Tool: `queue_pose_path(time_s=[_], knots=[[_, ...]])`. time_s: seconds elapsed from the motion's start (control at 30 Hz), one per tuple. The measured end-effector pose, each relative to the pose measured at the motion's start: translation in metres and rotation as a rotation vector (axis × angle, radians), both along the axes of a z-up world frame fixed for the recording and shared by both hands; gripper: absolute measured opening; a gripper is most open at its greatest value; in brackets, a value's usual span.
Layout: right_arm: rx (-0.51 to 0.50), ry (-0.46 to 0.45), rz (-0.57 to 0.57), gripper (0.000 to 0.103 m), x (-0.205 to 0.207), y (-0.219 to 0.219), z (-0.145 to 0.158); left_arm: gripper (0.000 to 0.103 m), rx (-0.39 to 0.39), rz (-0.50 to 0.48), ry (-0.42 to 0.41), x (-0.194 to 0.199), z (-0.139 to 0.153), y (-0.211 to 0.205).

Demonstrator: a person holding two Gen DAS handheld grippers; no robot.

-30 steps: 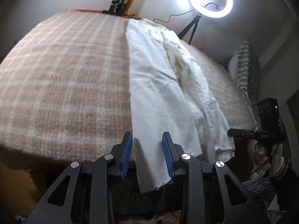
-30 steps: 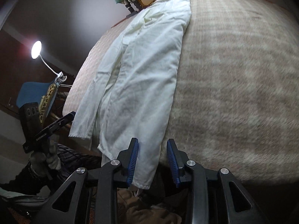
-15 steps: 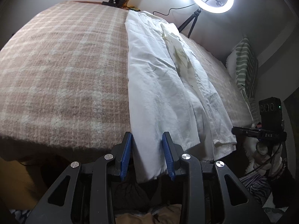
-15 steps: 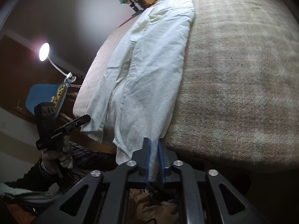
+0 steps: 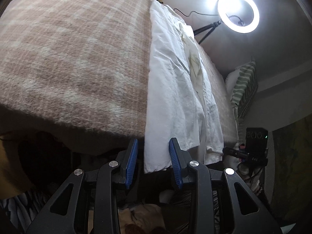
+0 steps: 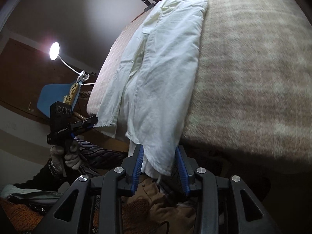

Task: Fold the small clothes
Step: 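Grasp the hem with both tools and fold it up toward the collar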

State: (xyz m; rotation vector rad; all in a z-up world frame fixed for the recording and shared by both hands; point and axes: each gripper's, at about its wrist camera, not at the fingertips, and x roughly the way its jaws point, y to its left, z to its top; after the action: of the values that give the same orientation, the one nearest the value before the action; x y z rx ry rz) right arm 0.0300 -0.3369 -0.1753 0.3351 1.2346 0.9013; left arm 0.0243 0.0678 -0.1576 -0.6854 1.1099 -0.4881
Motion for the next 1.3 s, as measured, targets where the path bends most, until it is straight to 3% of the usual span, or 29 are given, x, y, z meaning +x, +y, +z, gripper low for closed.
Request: queue_pose_path(time_s=[0.1, 0.27, 0.37, 0.53, 0.7, 0.83, 0.9, 0.97, 1.0, 1.13, 1.2, 1.3], knots=[[0.005, 0.021, -0.007, 0.039, 0.001, -0.005, -0.007, 0.033, -0.058, 0.029, 0.020, 0.002, -0.008, 0.005], [0.050, 0.043, -0.005, 0.039, 0.003, -0.010, -0.008, 0.033, -0.224, 0.112, 0.048, -0.006, -0.021, 0.024], [0.071, 0.042, -0.008, 0.040, 0.006, -0.012, -0.007, 0.033, -0.238, 0.145, 0.070, -0.007, -0.029, 0.028], [0.051, 0.064, 0.000, 0.040, 0.010, -0.007, -0.012, 0.033, -0.208, 0.062, 0.044, -0.004, -0.027, 0.006], [0.051, 0.093, 0.008, 0.040, 0.014, 0.001, -0.022, 0.030, -0.227, 0.032, 0.092, 0.008, -0.042, -0.008], [0.087, 0.119, 0.018, 0.039, 0.016, 0.007, -0.029, 0.011, -0.244, -0.006, 0.085, 0.006, -0.041, -0.016], [0.110, 0.114, 0.048, 0.031, 0.013, 0.013, -0.027, 0.008, -0.248, -0.017, 0.075, 0.004, -0.036, -0.018], [0.108, 0.079, 0.068, 0.012, 0.008, 0.018, -0.019, 0.006, -0.269, -0.005, 0.088, 0.003, -0.029, -0.017], [0.122, 0.063, 0.070, 0.009, 0.005, 0.019, -0.013, 0.006, -0.280, 0.002, 0.084, 0.000, -0.023, -0.017], [0.257, -0.038, 0.059, 0.006, -0.006, 0.006, 0.025, 0.006, -0.277, -0.017, -0.001, -0.008, 0.009, -0.018], [0.324, -0.029, 0.044, 0.005, -0.007, -0.002, 0.025, 0.006, -0.264, -0.015, 0.020, -0.006, 0.000, -0.017], [0.238, 0.032, 0.040, 0.005, -0.004, 0.003, 0.002, 0.005, -0.218, 0.001, 0.107, -0.005, -0.030, -0.014]])
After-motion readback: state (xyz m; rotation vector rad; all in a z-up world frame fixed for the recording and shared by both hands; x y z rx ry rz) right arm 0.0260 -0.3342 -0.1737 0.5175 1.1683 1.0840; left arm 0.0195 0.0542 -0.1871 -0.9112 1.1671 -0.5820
